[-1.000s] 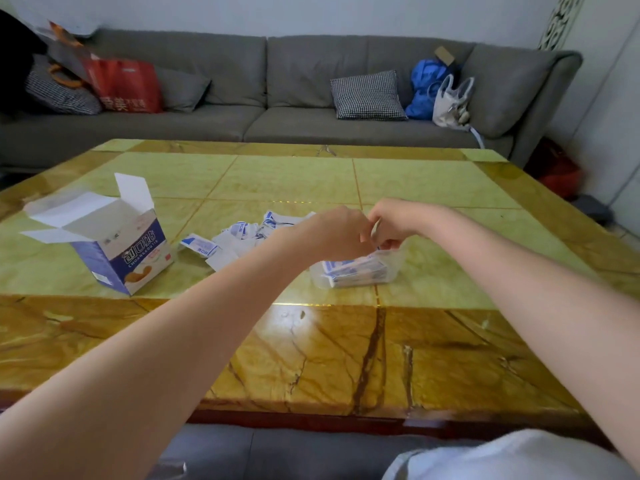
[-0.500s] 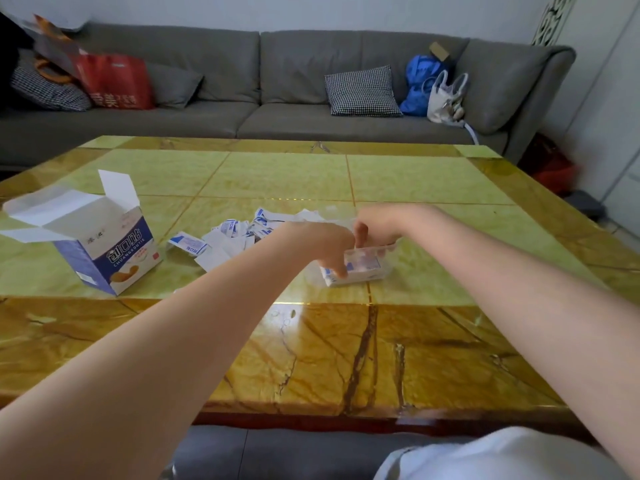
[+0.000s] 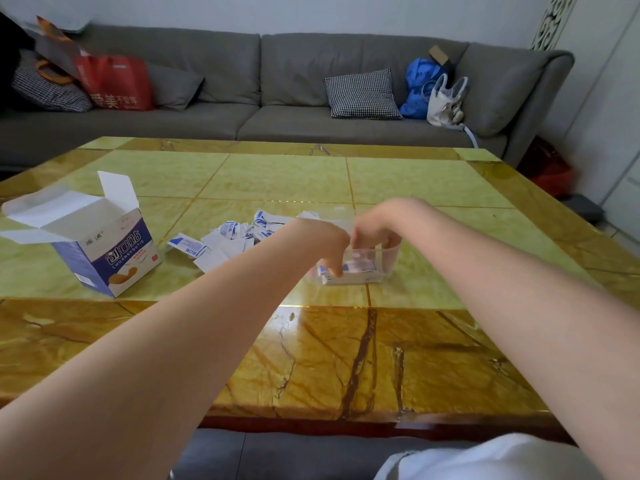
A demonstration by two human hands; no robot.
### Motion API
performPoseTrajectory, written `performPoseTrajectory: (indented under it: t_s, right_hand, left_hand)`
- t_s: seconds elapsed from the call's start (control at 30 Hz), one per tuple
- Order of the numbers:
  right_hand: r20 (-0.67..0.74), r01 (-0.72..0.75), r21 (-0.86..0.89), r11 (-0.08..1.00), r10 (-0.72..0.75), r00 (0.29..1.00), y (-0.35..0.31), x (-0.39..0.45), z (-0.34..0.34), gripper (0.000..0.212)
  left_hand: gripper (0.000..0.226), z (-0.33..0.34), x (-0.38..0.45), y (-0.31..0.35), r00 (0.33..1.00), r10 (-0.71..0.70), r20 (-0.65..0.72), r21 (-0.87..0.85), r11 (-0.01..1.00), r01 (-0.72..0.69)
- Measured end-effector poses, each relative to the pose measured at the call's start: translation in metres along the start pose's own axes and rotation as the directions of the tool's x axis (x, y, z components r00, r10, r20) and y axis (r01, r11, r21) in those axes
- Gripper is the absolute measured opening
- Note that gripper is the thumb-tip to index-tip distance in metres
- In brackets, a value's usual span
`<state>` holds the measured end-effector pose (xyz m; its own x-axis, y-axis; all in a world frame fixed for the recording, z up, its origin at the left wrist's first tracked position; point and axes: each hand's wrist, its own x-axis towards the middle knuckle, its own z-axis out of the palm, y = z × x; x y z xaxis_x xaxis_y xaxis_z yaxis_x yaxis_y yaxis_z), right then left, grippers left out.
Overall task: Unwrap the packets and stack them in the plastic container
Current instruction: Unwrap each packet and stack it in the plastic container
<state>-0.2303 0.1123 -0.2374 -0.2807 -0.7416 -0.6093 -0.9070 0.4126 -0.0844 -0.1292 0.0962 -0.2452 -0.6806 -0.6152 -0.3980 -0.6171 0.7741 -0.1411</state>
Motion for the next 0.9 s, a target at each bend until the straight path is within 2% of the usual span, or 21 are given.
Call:
performPoseTrajectory:
  t_s: [0.07, 0.2, 0.37, 0.53, 0.6, 0.67, 0.73, 0.8, 0.83, 0.9]
  right_hand:
    - [0.021, -0.018, -0.022, 1.000, 0.019, 1.000, -0.001, 0.003, -0.001, 0.030]
    - [-0.032, -0.005, -0.159, 0.987, -0.001, 0.999, 0.001, 0.007, -0.003, 0.035]
    - [-0.019, -0.015, -0.216, 0.976, 0.011, 1.000, 0.005, 0.012, -0.002, 0.035]
    - [-0.053, -0.048, -0.198, 0.979, 0.038, 0.998, -0.003, 0.003, -0.010, 0.031]
    - [-0.089, -0.030, -0.117, 0.993, 0.019, 0.996, -0.007, -0.009, -0.019, 0.035]
    - [-0.154, 0.032, -0.017, 0.999, -0.034, 0.987, -0.014, -0.028, -0.029, 0.035]
    - [-0.271, 0.124, 0.033, 0.992, -0.111, 0.956, -0.028, -0.047, -0.034, 0.028]
    - [-0.409, 0.234, 0.039, 0.971, -0.198, 0.891, -0.049, -0.064, -0.031, 0.018]
    - [-0.465, 0.295, 0.040, 0.955, -0.243, 0.851, -0.061, -0.070, -0.026, 0.018]
    - [-0.507, 0.405, 0.036, 0.914, -0.332, 0.795, -0.088, -0.073, -0.010, 0.021]
  left_hand:
    - [0.043, 0.000, 0.006, -0.003, 1.000, -0.010, 0.018, -0.008, 1.000, 0.010]
    - [0.027, 0.000, 0.019, -0.007, 1.000, -0.011, 0.020, 0.008, 1.000, 0.010]
    - [0.030, 0.003, 0.027, -0.003, 0.998, -0.009, 0.063, 0.065, 0.998, 0.005]
    - [0.064, -0.006, 0.020, -0.006, 0.998, -0.034, 0.049, 0.085, 0.996, 0.030]
    - [0.063, -0.016, 0.006, -0.007, 1.000, 0.016, -0.015, 0.042, 0.999, -0.016]
    - [0.056, -0.028, -0.017, -0.013, 0.987, 0.068, -0.147, -0.071, 0.994, -0.079]
    - [0.044, -0.035, -0.041, -0.025, 0.941, 0.063, -0.333, -0.166, 0.978, -0.125]
    - [0.039, -0.033, -0.061, -0.043, 0.865, -0.006, -0.501, -0.217, 0.969, -0.119]
    - [0.034, -0.027, -0.068, -0.053, 0.845, -0.041, -0.533, -0.234, 0.967, -0.100]
    - [0.026, -0.005, -0.080, -0.077, 0.853, -0.105, -0.512, -0.257, 0.966, -0.035]
